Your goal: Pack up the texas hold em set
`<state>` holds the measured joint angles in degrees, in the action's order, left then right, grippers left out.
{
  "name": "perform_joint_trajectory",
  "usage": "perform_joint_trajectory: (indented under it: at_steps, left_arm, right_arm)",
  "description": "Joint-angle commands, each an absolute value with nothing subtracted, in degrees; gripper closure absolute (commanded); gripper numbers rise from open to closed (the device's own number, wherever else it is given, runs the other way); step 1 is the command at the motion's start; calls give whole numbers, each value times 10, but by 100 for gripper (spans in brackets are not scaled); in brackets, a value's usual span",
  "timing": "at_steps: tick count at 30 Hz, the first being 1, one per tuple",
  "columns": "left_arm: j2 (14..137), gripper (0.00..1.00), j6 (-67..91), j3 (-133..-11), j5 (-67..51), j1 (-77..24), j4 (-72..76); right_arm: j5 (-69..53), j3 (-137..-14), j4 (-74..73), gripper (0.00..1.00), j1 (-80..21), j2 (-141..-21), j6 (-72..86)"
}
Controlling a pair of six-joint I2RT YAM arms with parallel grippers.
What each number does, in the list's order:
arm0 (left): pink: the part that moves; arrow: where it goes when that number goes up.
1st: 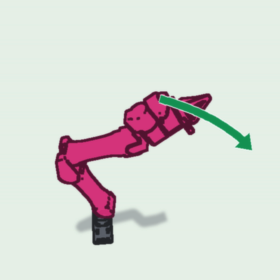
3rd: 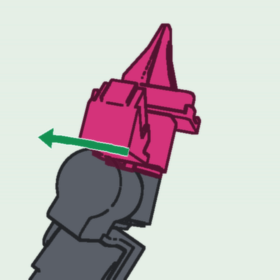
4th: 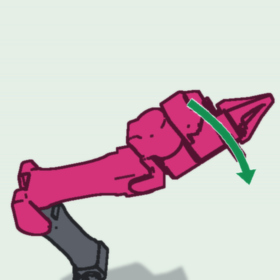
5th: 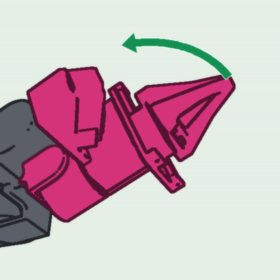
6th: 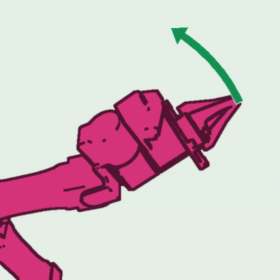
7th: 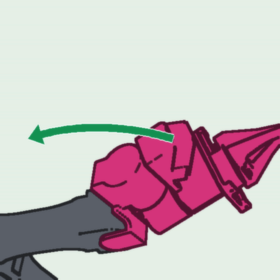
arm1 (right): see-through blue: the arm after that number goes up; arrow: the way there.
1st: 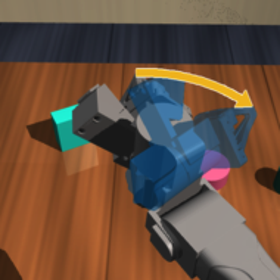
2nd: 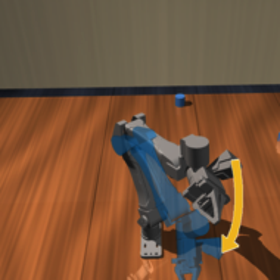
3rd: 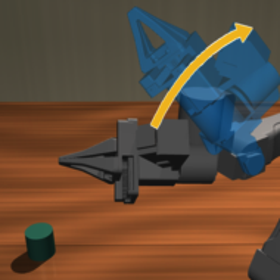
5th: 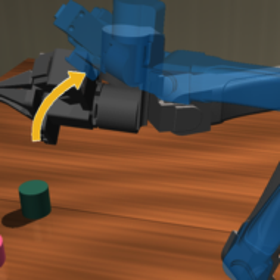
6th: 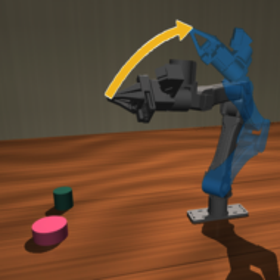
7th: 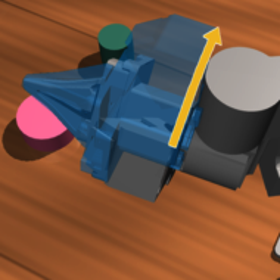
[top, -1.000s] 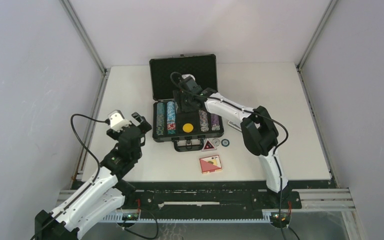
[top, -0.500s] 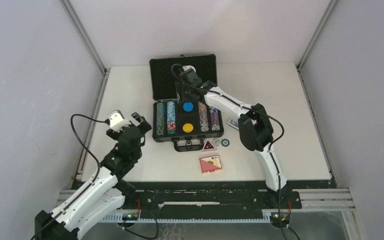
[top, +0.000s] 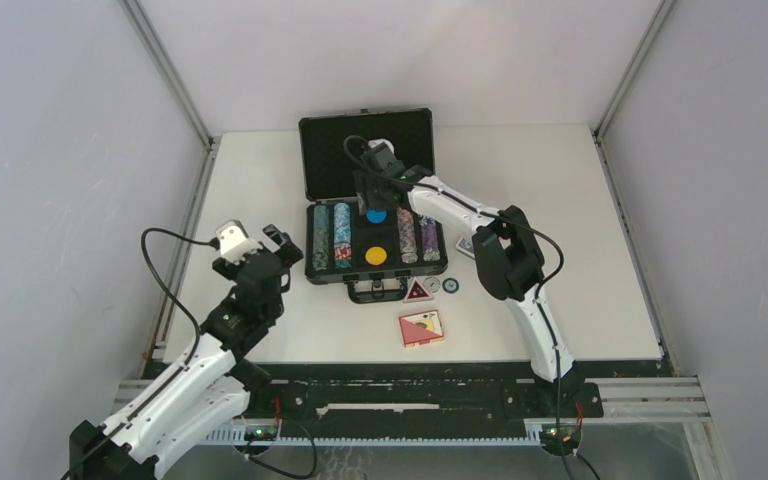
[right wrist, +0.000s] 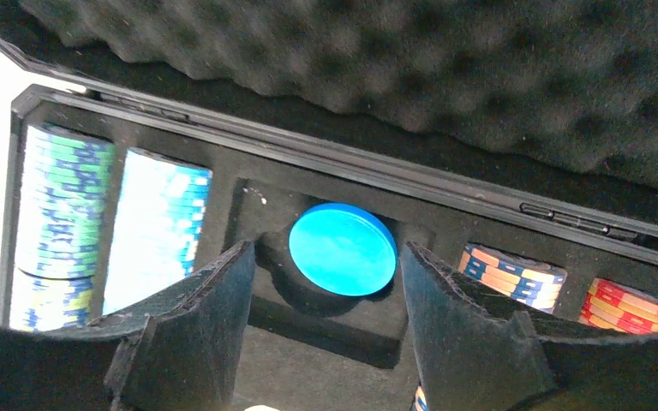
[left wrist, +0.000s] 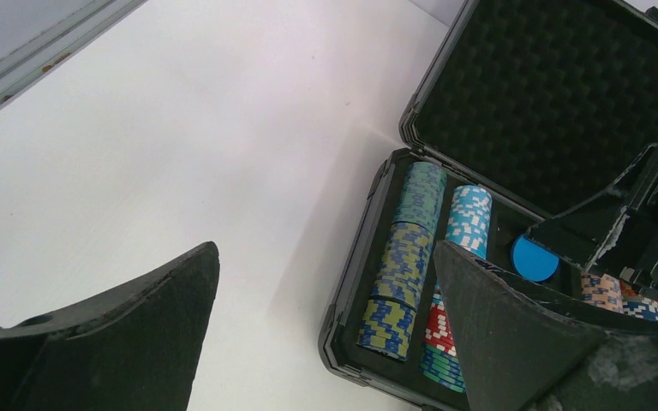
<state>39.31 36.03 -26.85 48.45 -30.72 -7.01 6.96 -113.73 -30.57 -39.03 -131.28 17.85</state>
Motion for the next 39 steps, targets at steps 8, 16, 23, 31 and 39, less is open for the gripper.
perform_joint_trajectory:
  at_steps: [8,16,23,31,39]
  left_arm:
    - [376,0,358,-261,496,-305,-63]
    - [378,0,361,-261,486,-305,-61]
    - [380,0,360,-260,491,-305,-61]
    - [385,0,359,-261,489,-304,-62]
    - [388,0,360,-261,489,-305,-61]
  right_arm:
    - [52,-1085,-273,23,-383,-1308,178]
    - [32,-1046,-253,23,-388,-1292,172]
    - [9,-1036,-241,23,-394,-1288,165]
    - [-18,-1008,-213,22,-401,-1269,164]
    - [-35,-1008,-214,22,-402,-1267,165]
